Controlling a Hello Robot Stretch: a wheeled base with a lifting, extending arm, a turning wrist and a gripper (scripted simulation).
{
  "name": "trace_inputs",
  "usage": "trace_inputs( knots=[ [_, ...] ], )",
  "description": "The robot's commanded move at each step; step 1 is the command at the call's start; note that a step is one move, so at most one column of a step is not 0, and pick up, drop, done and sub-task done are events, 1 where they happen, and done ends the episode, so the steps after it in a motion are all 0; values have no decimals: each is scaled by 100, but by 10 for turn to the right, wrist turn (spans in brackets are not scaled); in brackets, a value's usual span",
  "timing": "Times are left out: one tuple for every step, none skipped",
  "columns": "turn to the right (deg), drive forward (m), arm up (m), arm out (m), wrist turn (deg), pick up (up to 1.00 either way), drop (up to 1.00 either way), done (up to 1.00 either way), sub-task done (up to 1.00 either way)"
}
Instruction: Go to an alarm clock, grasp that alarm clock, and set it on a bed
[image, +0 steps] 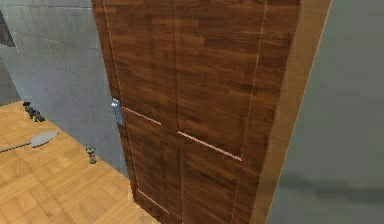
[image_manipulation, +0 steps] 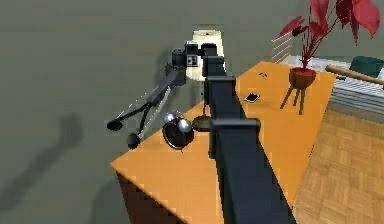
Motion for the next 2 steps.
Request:
trace_inputs(
  knots=[
    [0,0,0,0,450,0,0,0,0],
    [0,0,0,0,450,0,0,0,0]
  ],
)
